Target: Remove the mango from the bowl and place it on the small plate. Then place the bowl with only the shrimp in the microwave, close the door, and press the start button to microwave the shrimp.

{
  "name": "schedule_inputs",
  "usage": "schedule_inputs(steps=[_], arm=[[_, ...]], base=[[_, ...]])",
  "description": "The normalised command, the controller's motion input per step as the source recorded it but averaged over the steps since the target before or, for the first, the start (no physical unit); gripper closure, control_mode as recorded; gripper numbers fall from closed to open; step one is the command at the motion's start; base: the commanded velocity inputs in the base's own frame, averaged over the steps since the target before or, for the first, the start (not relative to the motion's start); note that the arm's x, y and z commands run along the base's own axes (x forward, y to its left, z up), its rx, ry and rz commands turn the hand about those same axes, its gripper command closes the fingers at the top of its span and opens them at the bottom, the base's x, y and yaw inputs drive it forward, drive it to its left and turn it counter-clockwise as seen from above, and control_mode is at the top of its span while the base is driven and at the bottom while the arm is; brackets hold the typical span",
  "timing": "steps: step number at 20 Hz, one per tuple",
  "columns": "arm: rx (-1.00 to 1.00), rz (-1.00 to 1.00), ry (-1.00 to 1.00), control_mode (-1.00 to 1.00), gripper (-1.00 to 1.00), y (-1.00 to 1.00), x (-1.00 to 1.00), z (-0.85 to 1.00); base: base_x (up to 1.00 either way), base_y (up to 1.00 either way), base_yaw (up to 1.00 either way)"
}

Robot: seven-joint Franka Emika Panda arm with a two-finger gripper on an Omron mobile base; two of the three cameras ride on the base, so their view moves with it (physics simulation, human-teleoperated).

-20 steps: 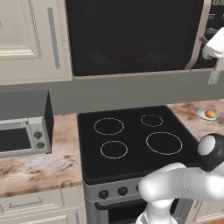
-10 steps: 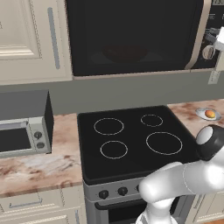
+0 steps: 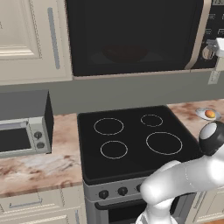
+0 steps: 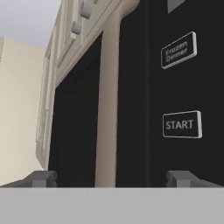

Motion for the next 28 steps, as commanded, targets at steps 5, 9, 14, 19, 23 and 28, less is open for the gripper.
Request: schedule_inputs(steps=[5,9,14,19,23,28], arm=[[0.0,0.0,0.0,-1.0,-1.0,0.06,0.49,0.44],[0.0,0.0,-0.04,-1.0,-1.0,0.0,0.33,0.61],[0.0,0.0,-0.09,-1.0,-1.0,-0.14,0.23,0.76],[0.0,0.0,-0.07,-1.0,-1.0,-0.23,0.19,0.75],[0.0,0.0,-0.06,-1.0,-1.0,-0.28,0.17,0.79],[0.0,0.0,-0.04,-1.0,-1.0,-0.18,0.17,0.74]], base=[[0.0,0.0,0.0],[0.0,0.0,0.0],[0.0,0.0,0.0],[0.0,0.0,0.0],[0.0,0.0,0.0],[0.0,0.0,0.0]])
